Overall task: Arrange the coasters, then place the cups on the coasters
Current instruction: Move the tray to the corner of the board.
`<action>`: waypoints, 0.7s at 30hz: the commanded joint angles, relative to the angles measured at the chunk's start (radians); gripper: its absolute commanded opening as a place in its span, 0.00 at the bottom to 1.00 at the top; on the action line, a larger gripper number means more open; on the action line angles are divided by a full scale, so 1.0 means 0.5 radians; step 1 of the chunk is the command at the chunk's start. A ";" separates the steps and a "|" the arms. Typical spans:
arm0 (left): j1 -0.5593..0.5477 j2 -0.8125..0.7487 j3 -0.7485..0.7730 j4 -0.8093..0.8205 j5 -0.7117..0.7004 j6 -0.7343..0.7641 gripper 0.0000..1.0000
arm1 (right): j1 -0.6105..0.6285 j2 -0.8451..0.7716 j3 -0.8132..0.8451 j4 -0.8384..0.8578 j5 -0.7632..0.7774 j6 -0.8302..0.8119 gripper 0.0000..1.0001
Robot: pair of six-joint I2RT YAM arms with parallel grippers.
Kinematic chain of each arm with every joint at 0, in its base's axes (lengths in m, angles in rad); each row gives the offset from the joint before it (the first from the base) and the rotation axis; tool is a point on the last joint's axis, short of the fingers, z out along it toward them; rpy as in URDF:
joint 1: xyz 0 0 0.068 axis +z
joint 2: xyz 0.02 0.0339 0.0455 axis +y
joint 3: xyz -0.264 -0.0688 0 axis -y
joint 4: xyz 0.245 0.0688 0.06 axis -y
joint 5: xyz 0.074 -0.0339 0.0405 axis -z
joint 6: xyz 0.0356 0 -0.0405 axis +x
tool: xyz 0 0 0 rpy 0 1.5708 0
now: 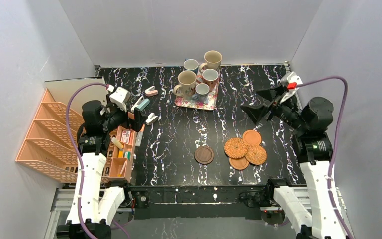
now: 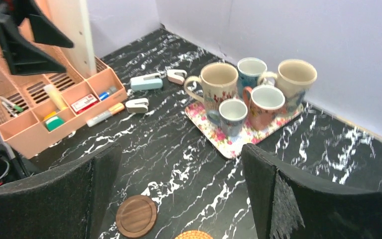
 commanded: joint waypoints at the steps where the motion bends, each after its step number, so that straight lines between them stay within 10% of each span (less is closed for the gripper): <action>1: 0.002 -0.032 0.010 0.033 0.071 -0.036 0.98 | 0.025 0.024 -0.128 0.145 0.089 0.089 0.98; 8: 0.002 -0.315 -0.325 0.588 -0.290 -0.233 0.98 | 0.061 0.094 -0.255 0.277 0.048 -0.233 0.98; 21: -0.005 0.376 -0.057 0.535 -0.001 -0.114 0.98 | 0.161 0.557 -0.148 0.167 0.200 -0.286 0.98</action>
